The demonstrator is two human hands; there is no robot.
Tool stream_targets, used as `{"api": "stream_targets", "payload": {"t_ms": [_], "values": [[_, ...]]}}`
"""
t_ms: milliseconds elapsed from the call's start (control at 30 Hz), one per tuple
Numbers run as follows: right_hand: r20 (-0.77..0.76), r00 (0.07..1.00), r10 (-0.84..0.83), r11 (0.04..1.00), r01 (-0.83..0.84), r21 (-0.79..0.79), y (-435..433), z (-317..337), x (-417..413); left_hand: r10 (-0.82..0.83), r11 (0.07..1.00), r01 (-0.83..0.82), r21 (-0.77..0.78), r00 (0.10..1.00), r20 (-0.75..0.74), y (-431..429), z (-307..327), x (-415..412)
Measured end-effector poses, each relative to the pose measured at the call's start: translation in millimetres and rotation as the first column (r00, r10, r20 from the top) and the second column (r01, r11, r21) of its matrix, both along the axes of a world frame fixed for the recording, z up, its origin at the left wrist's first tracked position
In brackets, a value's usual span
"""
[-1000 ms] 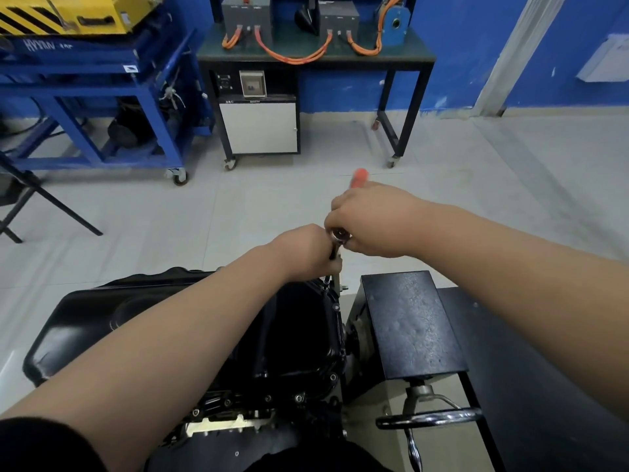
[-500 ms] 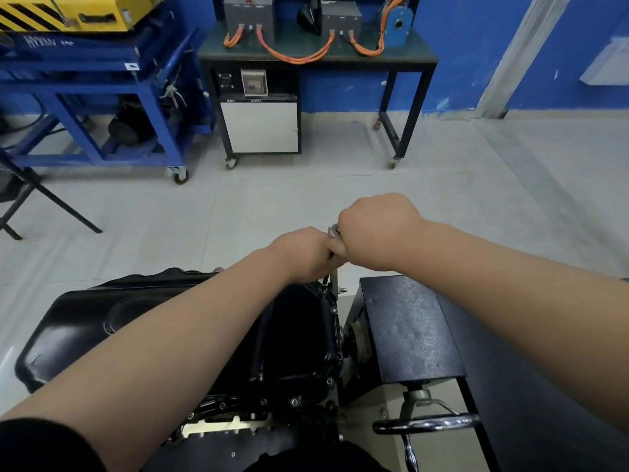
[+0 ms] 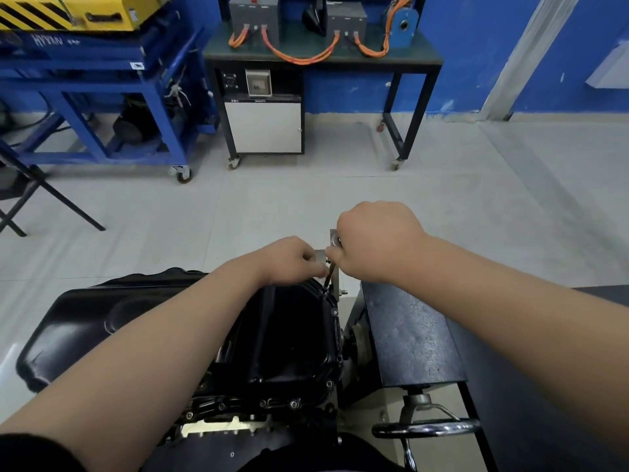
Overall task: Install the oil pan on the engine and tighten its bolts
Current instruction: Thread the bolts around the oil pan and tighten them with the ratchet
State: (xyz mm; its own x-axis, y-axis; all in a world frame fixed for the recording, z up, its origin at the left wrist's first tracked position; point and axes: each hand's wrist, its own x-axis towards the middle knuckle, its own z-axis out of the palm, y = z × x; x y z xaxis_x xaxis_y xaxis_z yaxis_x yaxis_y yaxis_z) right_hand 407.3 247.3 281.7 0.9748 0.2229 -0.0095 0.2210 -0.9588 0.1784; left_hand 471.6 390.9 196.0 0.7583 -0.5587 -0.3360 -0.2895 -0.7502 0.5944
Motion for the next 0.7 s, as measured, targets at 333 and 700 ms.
{"api": "stream_targets", "payload": {"t_ms": [333, 700], "values": [[-0.244, 0.964, -0.107, 0.921, 0.188, 0.34, -3, -11, -4, 0.105, 0.582, -0.788, -0.201, 0.317, -0.942, 21, 0, -1], [0.052, 0.954, -0.296, 0.759, 0.202, 0.618, 5, 34, -18, 0.113, 0.448, -0.843, -0.299, 0.385, -0.916, 29, -7, -2]]}}
